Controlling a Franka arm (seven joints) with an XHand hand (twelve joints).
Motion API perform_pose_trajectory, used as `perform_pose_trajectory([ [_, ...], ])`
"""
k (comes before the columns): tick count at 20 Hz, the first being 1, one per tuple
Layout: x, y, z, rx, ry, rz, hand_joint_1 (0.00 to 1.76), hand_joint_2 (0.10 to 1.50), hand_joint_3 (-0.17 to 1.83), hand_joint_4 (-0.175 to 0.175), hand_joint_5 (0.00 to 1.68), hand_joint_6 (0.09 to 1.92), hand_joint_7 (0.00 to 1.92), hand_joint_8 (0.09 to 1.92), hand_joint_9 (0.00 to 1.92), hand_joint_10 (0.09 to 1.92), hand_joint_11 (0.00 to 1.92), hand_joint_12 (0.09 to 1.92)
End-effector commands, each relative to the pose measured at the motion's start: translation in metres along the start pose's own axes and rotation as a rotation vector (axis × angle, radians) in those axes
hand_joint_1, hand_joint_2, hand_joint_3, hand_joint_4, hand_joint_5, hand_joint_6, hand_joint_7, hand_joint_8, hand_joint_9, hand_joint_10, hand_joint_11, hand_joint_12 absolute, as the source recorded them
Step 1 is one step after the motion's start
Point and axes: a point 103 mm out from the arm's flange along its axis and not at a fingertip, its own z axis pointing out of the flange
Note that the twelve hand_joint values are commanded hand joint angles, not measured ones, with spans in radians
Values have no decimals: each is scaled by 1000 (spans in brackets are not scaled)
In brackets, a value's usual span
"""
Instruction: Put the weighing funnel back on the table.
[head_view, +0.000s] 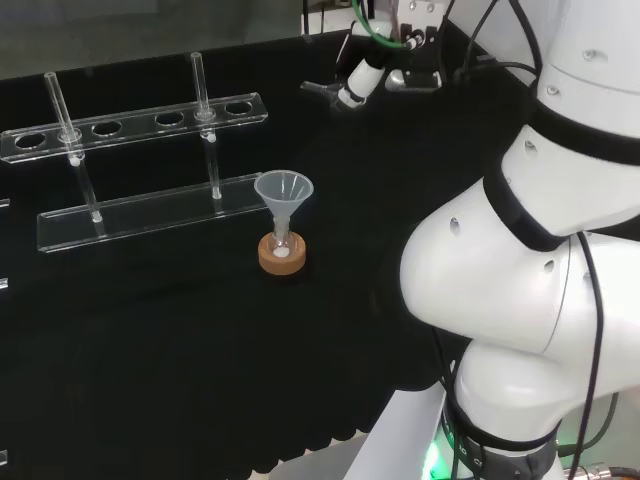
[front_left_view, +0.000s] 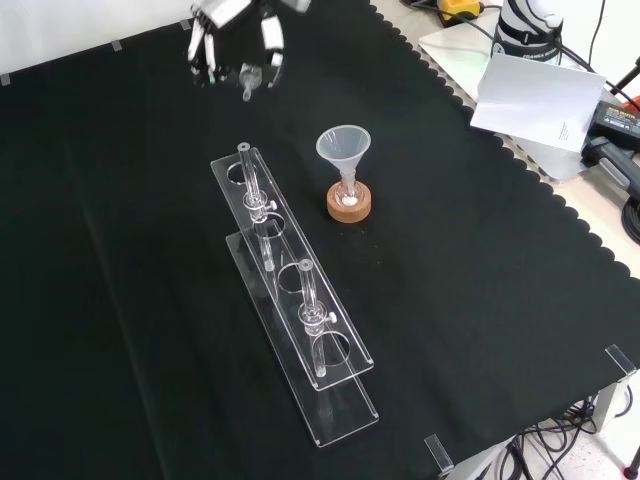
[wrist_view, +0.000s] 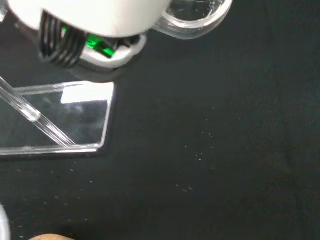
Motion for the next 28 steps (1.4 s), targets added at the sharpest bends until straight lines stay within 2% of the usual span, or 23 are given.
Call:
perform_pose_trajectory([
  [1,-28,47,27,84,-112,48,1117,583,847,175,1207,884,484,706,820,434,728,1094],
  [6,-26,58,37,96,-166,68,1117,583,848,175,1207,885,484,706,819,435,728,1093],
  [13,-31,74,55,109,-190,74,1118,581,851,175,1207,888,484,706,819,435,728,1093],
  [15,-15,74,58,104,-215,85,1118,581,852,175,1207,889,484,706,820,435,729,1093],
  [21,-29,89,73,136,-204,81,1119,578,858,175,1206,894,484,707,821,436,732,1093],
  [28,-27,104,98,145,-217,77,1120,574,868,175,1205,900,484,707,821,437,734,1091],
])
